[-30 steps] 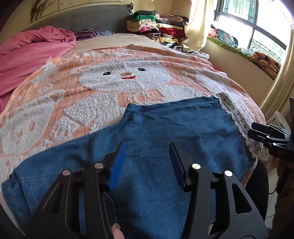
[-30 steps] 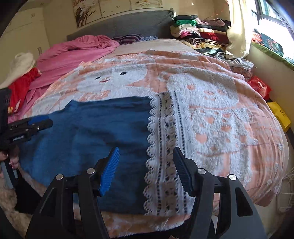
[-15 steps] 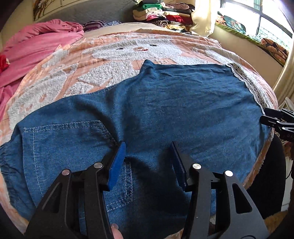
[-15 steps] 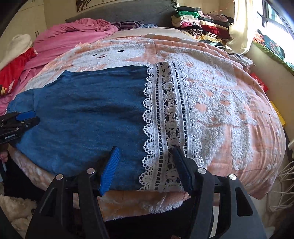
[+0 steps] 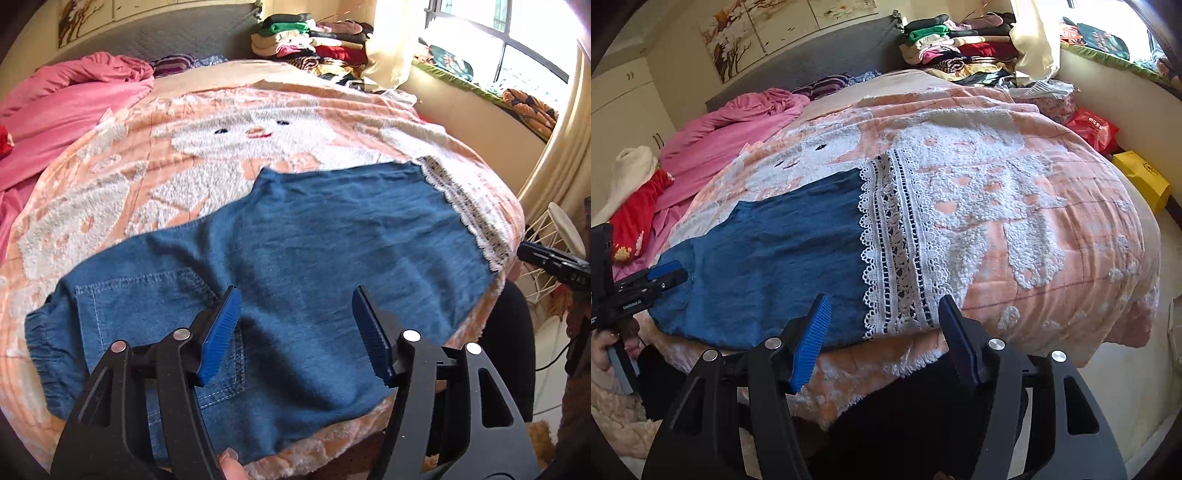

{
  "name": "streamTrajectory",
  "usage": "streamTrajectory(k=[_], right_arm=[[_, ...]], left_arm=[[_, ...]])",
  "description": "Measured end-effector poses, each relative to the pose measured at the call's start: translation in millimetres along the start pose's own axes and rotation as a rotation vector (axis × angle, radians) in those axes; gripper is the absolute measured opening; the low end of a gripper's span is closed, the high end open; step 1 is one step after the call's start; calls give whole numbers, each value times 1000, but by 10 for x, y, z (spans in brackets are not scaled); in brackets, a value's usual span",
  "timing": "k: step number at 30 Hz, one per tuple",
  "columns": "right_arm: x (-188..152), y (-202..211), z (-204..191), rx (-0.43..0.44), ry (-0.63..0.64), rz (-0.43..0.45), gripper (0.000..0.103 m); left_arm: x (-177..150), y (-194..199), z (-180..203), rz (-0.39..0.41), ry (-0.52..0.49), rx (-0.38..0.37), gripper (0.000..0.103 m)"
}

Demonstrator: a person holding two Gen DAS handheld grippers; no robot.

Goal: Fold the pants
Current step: 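Lay the pants flat and open both grippers above them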

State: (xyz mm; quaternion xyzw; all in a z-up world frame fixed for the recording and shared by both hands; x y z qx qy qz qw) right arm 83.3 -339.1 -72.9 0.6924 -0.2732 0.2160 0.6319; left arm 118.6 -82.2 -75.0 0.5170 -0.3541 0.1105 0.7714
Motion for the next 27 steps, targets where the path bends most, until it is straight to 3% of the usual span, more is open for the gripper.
streamTrajectory(k=[12,19,27], right_arm=[[-30,23,53,-3,-23,18,60],[48,-36,58,10,-26,26,60],[117,-207,135,17,-45,13,60]], left_arm=[[519,-159,439,20,-104,-78,57],[894,-555,692,-5,-151,-151,57],[1132,-1201,966,-104,-227,-205,57]])
Point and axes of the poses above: each gripper's, at about its wrist camera, not at the fingertips, and y roughly against the way its jaws point, z to its right, x to its top, the point moved 10 cm from there along -y, roughly the way its jaws point, and after that the axes turned 11 degrees about -x, right-handed, at the moved point
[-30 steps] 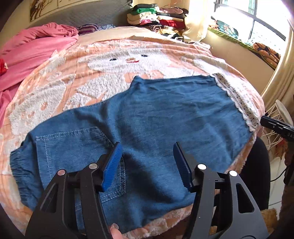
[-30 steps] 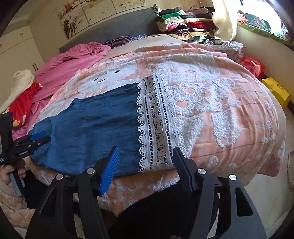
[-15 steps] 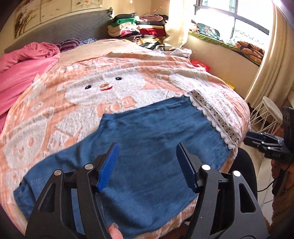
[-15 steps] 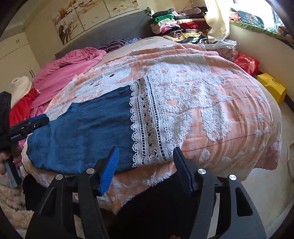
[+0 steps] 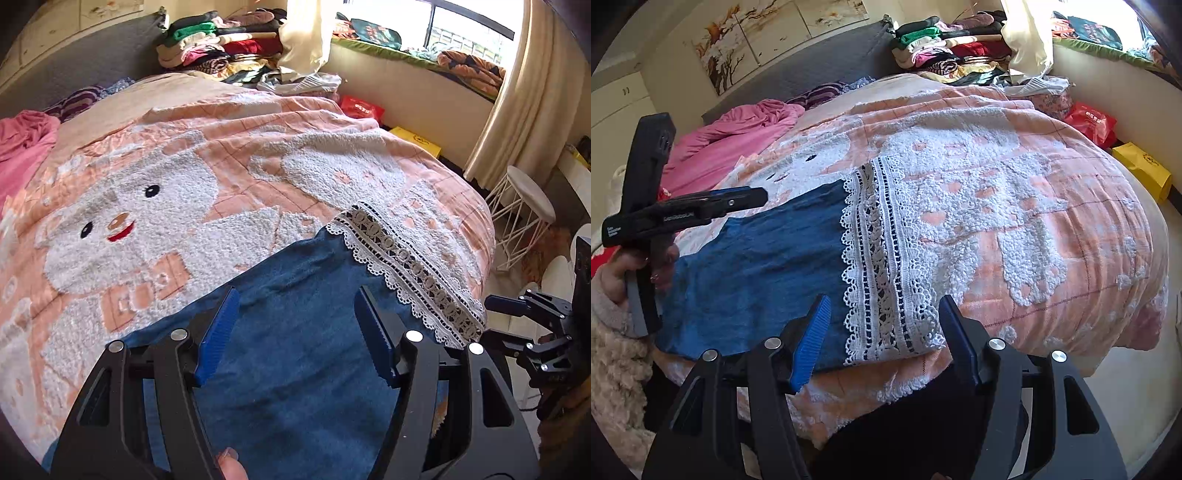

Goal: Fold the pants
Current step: 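Grasp the lace-trimmed edge with the left gripper and lift it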

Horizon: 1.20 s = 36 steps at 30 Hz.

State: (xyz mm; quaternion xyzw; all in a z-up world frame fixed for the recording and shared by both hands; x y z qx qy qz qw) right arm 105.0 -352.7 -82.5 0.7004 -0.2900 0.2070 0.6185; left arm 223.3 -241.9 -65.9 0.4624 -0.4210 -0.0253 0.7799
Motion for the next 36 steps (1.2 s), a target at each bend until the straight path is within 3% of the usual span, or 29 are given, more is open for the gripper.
streamTrajectory(k=[11,18,20,28,33,36], right_arm=[[0,-253,31,28,-13,-32,60],[-40,-361,53,52,-36,-38,59],[-43,-316,17,70,-20,-38,49],[7,-298,-109,167,-31,-51,45],[0,-416,-153,175,-36,-75,45],[13,-370,-183,183,-25,-75,33]], left_arm=[[211,-701,-28,-105,-50,-53,55],[275,-953,133,-169,-45,-158,28],[296,-993,168,-176,-51,-180,28],[325,-1155,169,-190,-88,-228,32],[293,-1134,217,-184,-88,-244,32],[241,-1133,282,-191,-99,-257,31]])
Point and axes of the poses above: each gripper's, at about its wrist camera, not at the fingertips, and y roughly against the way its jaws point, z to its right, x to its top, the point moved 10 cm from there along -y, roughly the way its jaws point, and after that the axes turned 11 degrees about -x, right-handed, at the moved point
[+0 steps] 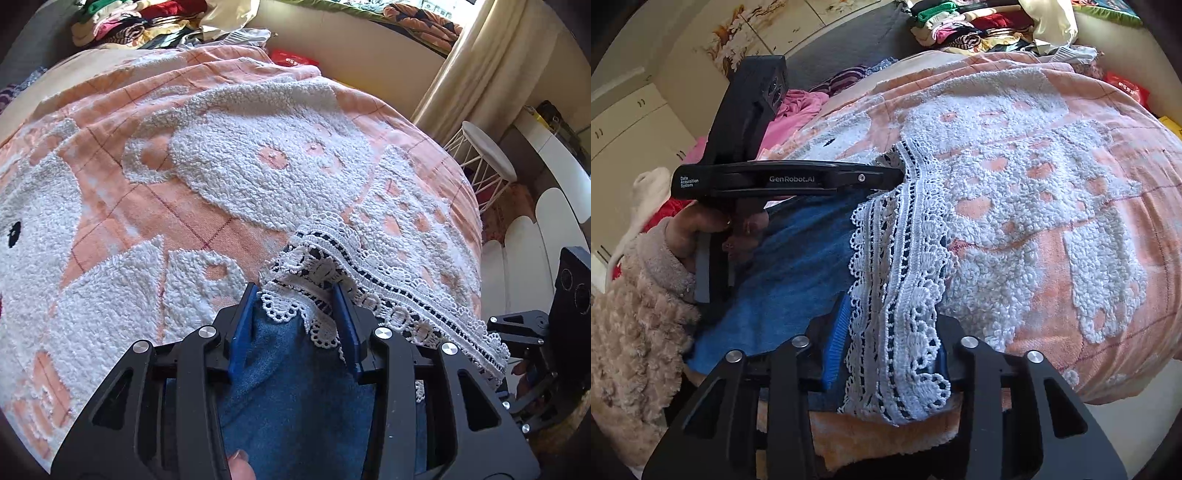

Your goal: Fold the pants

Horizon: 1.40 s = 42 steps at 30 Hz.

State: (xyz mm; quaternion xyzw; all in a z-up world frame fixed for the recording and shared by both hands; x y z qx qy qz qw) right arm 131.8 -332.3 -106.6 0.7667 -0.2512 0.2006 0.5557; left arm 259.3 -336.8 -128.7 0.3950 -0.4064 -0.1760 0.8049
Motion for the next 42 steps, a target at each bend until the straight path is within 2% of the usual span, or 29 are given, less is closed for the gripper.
streamTrajectory(k=[2,3,8,14,18,23,30,35,37,40,42], right_arm=[[3,51,-32,2,3,9,25],[12,78,-43,1,9,15,23],[96,230,-228,2,46,51,19],[168,372,-615,14,127,78,16],[152,423,-931,39,176,83,16],[71,378,-1402,84,246,61,16],[-85,232,-2154,172,353,14,16],[-215,66,-2623,219,417,-24,16],[-300,-49,-2773,221,437,-45,16],[-406,-264,-2866,198,449,-72,16],[-486,-369,-2928,183,453,-81,16]], left_arm=[[-12,3,8,-7,-15,22,27],[-8,12,-2,-7,-8,32,21],[6,148,10,36,20,39,11],[-63,535,25,151,79,-32,9],[-173,868,3,220,109,-42,9],[-465,1254,-135,295,160,-44,9],[-998,1724,-516,385,281,-20,9],[-1308,1969,-723,433,350,24,9],[-1453,2047,-858,462,428,21,9],[-1659,2143,-1069,523,566,-26,9],[-1809,2190,-1162,546,648,-52,15]])
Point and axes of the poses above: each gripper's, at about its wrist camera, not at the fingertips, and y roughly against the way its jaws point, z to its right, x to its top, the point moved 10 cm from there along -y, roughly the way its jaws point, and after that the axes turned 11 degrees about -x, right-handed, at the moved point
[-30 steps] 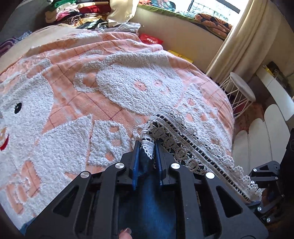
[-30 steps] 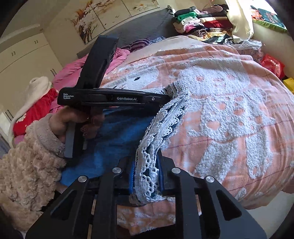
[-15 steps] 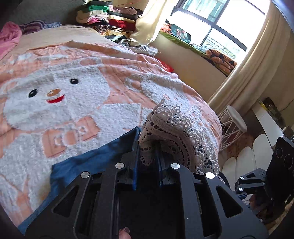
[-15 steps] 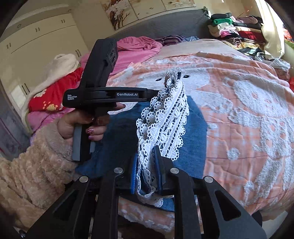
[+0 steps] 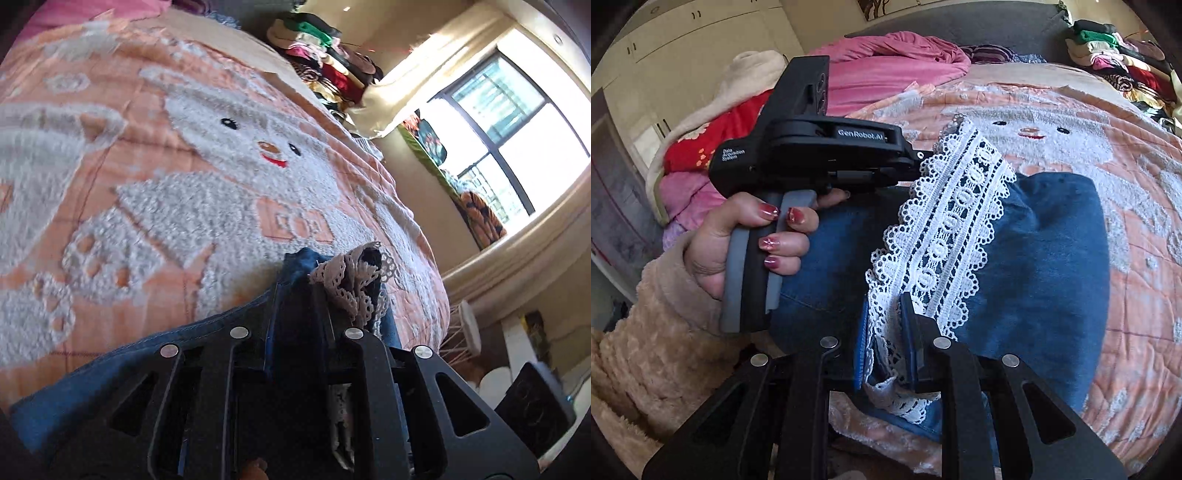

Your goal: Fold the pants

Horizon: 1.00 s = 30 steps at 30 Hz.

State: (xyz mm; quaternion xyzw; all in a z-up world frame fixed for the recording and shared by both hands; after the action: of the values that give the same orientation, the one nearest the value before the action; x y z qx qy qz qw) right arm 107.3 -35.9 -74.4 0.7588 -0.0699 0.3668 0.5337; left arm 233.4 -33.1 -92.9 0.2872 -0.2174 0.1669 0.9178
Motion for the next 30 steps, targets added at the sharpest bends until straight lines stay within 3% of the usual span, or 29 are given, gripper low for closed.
streamTrajectory(k=[3,9,12,20,26,30], right_arm=[[-73,-100,-87,-30,27,-6,16],[-162,-166,-195,-65,83,-11,21],[-197,-155,-256,-61,106,-4,29],[-265,-92,-394,3,141,6,50],[-307,-117,-415,7,155,-2,56],[-310,-143,-439,6,177,0,60]], left_arm=[[-23,118,-60,23,83,-52,31],[-18,229,30,50,99,-79,41],[11,277,103,77,110,-114,48],[-55,132,207,28,19,-31,50],[61,365,267,129,41,-70,51],[58,369,391,106,-40,-12,51]])
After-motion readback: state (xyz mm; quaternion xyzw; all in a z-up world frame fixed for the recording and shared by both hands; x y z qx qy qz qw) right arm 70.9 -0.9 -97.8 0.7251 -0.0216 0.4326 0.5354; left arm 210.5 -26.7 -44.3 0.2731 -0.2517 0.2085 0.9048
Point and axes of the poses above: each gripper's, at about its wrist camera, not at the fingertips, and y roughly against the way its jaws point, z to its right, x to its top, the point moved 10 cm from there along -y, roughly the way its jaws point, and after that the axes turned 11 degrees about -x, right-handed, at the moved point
